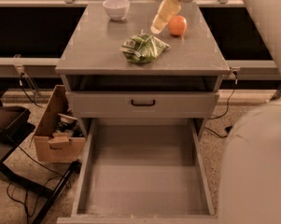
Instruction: Pick green jalapeno chip bag from middle drawer and place on counter
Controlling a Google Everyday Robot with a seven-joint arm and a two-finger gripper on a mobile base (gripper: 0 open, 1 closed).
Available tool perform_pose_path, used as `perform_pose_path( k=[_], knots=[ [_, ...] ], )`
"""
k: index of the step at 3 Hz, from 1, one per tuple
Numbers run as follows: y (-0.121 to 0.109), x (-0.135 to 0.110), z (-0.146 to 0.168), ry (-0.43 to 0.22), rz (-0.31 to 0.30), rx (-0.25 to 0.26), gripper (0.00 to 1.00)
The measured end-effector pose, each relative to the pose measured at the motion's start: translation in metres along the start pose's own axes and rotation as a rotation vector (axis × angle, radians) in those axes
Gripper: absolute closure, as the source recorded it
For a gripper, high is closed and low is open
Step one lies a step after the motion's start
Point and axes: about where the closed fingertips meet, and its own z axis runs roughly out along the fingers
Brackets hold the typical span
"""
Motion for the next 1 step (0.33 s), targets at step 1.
perform_pose_path(
  k=[1],
  knots=[
    [-0.0295, 0.0444, -0.0834, 0.128, 0.096, 0.191, 0.00]
  ],
)
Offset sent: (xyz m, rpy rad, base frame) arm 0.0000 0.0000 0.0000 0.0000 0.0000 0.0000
